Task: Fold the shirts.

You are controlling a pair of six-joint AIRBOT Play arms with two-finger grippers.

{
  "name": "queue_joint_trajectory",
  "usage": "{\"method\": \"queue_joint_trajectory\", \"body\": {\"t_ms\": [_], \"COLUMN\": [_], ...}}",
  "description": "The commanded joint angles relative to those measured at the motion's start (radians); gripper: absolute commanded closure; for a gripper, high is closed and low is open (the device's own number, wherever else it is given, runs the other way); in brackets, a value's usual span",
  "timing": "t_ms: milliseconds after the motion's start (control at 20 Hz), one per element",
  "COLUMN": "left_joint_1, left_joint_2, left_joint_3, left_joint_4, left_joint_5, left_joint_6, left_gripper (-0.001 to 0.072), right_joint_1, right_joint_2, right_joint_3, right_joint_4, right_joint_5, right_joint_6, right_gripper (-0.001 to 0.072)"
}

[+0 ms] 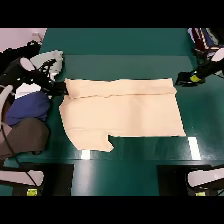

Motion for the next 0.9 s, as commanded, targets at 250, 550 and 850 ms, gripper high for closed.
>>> {"method": "queue_joint_trajectory", "body": {"t_ms": [250,550,850], "left_joint_1": [0.027,0.027,0.027], "left_joint_2": [0.491,0.594,0.594], "left_joint_3": [-0.659,-0.938,-0.958], "left_joint_4": [-0.109,-0.285,-0.353], "left_joint_5": [-0.027,0.074,0.196], "left_joint_6": [-0.06,-0.029,-0.022], "left_gripper": [0.0246,0.0246,0.0442], "right_joint_1": [-0.085,-0.116,-0.117], "right_joint_2": [0.351,0.467,0.513], "right_joint_3": [-0.335,-0.447,-0.448], "right_joint_4": [0.004,0.003,0.001], "right_joint_5": [0.035,-0.001,0.022], "right_joint_6": [-0.008,-0.007,-0.007], "right_gripper": [0.0277,0.0277,0.0278]}}
